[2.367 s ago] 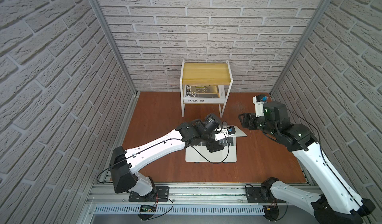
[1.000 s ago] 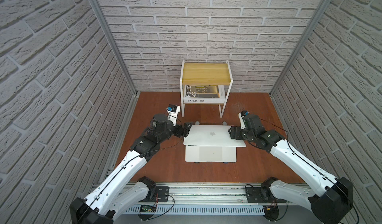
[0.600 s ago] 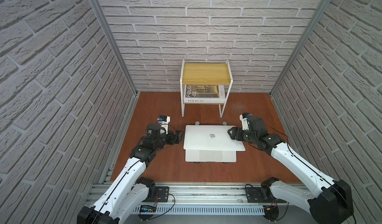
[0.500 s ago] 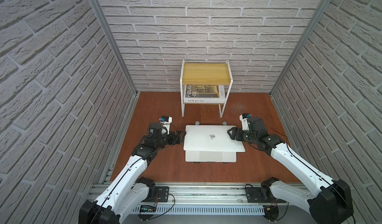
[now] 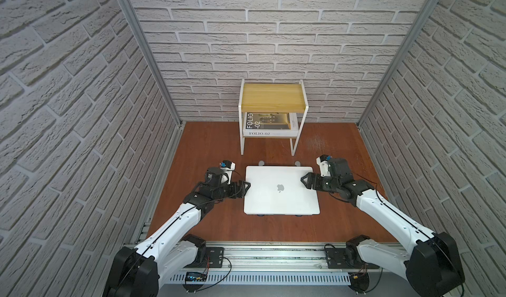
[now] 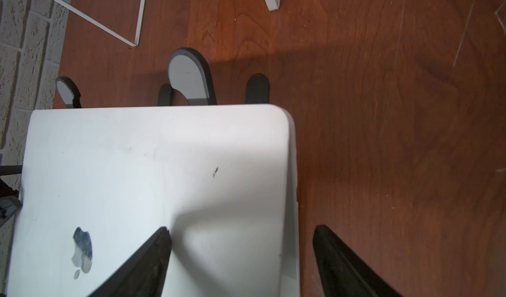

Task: Close the laptop lid and set it aside
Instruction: Close the lid of the laptop, then pick up the laptop from the computer stand.

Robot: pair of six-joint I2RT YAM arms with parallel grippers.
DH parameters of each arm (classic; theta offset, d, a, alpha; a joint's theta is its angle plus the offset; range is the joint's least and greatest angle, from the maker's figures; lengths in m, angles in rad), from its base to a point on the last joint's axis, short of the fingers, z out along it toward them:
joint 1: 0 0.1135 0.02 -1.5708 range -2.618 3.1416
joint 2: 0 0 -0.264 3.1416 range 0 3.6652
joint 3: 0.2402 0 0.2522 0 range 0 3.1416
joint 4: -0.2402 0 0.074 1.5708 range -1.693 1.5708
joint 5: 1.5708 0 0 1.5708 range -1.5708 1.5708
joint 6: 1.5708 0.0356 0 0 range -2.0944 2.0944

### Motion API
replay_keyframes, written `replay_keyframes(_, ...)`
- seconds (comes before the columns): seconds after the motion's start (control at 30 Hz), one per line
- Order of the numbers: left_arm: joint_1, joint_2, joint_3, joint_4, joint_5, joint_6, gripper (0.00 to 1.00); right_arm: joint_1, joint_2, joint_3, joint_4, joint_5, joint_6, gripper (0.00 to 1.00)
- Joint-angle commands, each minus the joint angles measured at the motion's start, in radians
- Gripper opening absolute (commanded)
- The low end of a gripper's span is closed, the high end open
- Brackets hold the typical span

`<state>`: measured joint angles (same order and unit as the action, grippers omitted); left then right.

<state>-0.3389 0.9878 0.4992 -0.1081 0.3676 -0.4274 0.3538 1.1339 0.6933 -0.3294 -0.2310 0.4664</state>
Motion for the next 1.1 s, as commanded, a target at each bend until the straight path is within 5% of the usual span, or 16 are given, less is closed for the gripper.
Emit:
replay_keyframes(0.0,-0.003,0.025,-0.029,0.105,0.016,-0.014,0.87,-0.024,0.029,-0.056,-0.096,0.007,-0.032,0.84)
replay_keyframes(0.43,0.019,0.124,-0.121,0.366,0.147,-0.097,0.83,-0.122,0.007,-0.167,0.009,-0.137,-0.039,0.82)
replay_keyframes(1.07,0.030,0.361,-0.199,0.773,0.290,-0.161,0.81,-0.127,-0.028,-0.240,0.136,-0.234,0.004,0.71)
